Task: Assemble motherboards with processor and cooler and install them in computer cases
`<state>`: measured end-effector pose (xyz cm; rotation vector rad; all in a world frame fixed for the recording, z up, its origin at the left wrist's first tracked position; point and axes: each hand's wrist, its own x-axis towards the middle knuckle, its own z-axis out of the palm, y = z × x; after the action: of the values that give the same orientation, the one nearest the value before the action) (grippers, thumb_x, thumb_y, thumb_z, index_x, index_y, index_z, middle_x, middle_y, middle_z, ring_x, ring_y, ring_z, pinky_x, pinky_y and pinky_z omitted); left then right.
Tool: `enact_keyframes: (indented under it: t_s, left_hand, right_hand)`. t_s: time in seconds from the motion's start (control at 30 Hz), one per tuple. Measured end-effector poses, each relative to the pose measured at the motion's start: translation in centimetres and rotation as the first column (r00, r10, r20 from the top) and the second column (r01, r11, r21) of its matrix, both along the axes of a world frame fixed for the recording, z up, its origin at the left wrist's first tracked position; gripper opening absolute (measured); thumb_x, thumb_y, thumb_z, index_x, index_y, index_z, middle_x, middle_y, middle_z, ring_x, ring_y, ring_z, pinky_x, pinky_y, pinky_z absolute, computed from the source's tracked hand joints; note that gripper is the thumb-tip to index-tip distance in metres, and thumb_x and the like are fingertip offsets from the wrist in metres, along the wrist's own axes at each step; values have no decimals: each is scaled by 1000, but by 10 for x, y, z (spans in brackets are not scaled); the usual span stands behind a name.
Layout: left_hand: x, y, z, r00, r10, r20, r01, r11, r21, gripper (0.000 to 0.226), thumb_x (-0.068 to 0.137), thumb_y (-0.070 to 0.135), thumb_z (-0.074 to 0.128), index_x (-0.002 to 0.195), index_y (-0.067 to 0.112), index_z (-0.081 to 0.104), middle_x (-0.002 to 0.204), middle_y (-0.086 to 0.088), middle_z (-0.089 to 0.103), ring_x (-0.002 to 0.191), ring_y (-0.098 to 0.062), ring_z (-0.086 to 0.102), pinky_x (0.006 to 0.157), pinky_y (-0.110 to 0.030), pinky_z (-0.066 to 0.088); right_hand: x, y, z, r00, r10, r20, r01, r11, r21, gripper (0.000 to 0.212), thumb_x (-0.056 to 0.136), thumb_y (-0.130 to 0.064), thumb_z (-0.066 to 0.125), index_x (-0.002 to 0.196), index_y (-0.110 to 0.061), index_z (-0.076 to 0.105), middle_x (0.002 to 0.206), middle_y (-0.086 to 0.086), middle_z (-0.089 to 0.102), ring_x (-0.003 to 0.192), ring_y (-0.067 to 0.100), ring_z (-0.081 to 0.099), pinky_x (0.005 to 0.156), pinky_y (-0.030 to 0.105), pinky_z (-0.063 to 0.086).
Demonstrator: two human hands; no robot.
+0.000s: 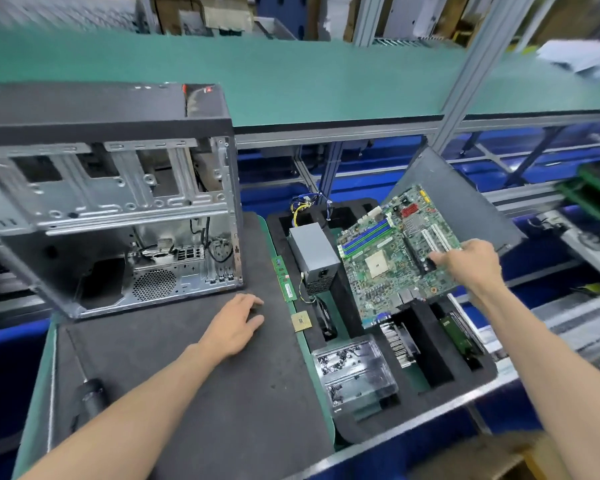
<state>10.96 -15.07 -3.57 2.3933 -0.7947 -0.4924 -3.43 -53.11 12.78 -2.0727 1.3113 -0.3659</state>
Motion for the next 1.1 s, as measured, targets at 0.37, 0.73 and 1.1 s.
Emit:
enact_keyframes:
  t_s: [0.37,0.73,1.1]
  left_hand:
    - [-54,23,23,962,74,-264,-109,987,-117,30,99,28,59,128,21,57,127,2,61,116,-14,58,104,-28,42]
    - [-76,69,39,885,189,-425,-267,954,-133,31,101,36,53,128,20,58,114,-1,68,102,-19,68,96,-38,54]
    - [-62,157,19,696,528,-487,-567,820,80,53,84,21,81,129,2,60,120,-10,67,93,-18,72,84,-35,61]
  right_hand:
    - [-89,79,11,988,-118,103,113,992,58,52,81,-23,85,69,-12,35,82,19,66,101,41,67,86,49,51]
    - [-95,201,-30,976,-71,206,-41,870,491,49,82,-5,81,52,-10,42,70,15,67,79,16,60,104,52,37]
    - [-40,289,-120,981,89,171,-172,804,569,25,88,1,71,106,10,56,77,-17,57,106,22,51,95,37,30]
